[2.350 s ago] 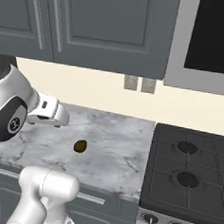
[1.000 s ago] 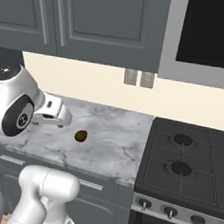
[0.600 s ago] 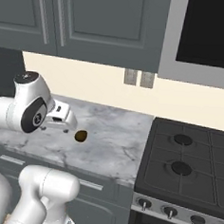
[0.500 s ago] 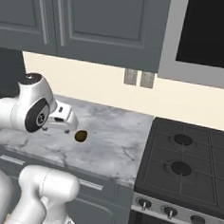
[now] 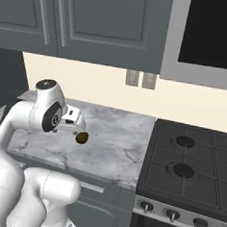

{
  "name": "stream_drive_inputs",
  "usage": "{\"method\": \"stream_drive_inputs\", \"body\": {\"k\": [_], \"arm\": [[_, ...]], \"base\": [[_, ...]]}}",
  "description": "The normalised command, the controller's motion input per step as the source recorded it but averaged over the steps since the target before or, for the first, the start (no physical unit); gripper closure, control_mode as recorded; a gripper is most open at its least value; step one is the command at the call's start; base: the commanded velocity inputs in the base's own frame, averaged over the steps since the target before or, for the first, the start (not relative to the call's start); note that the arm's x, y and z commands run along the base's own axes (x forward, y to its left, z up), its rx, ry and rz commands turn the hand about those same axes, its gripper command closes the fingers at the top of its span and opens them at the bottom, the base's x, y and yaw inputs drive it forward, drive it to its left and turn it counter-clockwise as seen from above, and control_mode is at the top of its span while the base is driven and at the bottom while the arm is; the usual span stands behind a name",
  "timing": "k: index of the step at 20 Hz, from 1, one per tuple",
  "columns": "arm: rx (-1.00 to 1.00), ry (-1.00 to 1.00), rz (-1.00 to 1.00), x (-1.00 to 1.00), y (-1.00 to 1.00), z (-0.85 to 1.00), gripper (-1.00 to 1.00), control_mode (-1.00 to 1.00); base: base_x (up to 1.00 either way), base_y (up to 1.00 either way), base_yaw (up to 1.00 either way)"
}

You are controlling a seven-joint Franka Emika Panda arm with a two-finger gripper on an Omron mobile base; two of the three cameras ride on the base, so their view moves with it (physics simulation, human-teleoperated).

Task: Place the liquor on the top shelf of the fridge to keep it out of children's reach, and place the avocado and kiwi on lower shelves for easy access.

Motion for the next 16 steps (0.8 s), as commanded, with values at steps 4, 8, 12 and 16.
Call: {"method": "stream_drive_inputs", "body": {"k": [4, 8, 12, 16], "arm": [[0.00, 0.01, 0.00, 0.47, 0.00, -0.36, -1.00, -1.00], [0.00, 0.00, 0.00, 0.37, 0.01, -0.33, -1.00, -1.00], [0.00, 0.01, 0.00, 0.26, 0.02, -0.29, -1.00, -1.00], [0.00, 0.03, 0.00, 0.21, 0.01, -0.26, -1.00, -1.00]], "base": [[0.00, 0.00, 0.00], [0.00, 0.00, 0.00], [0.00, 0.00, 0.00], [0.00, 0.00, 0.00]]}}
